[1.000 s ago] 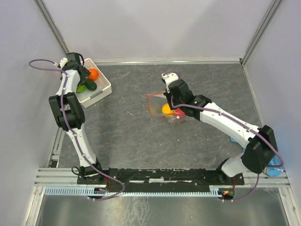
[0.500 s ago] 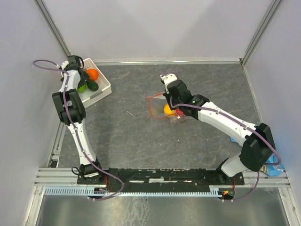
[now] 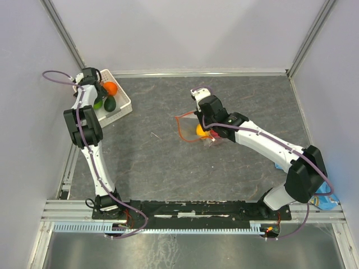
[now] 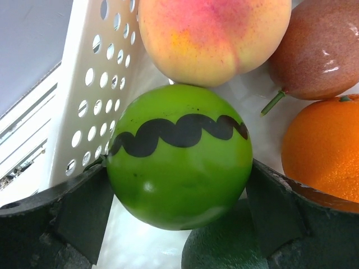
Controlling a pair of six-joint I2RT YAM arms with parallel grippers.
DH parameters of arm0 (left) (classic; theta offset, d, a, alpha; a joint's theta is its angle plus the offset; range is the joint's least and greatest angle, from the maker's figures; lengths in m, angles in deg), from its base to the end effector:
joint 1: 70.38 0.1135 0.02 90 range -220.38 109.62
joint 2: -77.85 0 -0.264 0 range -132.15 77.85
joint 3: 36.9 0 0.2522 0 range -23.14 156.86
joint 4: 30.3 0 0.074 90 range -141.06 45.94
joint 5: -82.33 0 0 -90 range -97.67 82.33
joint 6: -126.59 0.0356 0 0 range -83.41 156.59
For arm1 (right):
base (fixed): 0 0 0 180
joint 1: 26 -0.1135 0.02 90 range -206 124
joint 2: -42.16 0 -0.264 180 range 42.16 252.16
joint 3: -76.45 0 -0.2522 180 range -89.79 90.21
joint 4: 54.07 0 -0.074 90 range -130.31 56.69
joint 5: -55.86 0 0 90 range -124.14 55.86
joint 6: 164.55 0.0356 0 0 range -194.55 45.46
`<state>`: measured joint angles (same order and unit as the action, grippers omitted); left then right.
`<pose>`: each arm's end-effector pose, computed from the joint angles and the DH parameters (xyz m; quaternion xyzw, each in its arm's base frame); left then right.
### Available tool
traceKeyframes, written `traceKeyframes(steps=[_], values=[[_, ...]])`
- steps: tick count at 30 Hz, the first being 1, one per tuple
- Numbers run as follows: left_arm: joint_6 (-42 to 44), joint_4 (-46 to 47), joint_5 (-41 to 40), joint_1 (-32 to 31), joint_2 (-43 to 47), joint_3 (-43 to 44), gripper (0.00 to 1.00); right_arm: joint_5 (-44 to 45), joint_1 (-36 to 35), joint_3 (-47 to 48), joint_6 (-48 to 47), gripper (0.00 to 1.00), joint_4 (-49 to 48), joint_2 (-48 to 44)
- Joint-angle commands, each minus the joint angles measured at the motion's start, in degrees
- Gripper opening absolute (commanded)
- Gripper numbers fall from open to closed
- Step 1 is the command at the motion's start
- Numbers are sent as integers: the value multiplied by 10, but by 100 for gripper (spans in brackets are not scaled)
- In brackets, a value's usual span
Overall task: Place the food in the zip-top bag and seal the zipper
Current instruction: Pick up the fake fruit from the bin.
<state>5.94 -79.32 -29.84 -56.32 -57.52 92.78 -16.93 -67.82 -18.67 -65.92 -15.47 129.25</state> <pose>0.5018 0.1395 0.1867 -0.4096 0.8427 0.1384 0.3208 0.2607 0.2191 0.2968 -0.1971 0.8794 0.0523 0.4303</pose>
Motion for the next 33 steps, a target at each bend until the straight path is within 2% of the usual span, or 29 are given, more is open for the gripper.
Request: traceKeyframes(steps=[1,6,15,26,33], values=[[14,53,-21,6,17,-30,97,14,3,16,-9,2,-15,-3],[15,69,-16,7,32,-43,93,15,3,16,-9,1,-14,-2],[40,121,-20,7,106,-121,78,12,3,18,-9,2,-15,0],[40,143,19,7,234,-236,76,-1,3,15,-6,2,-18,-8],[12,147,82,-1,325,-316,72,-6,3,13,-4,2,-20,-8]])
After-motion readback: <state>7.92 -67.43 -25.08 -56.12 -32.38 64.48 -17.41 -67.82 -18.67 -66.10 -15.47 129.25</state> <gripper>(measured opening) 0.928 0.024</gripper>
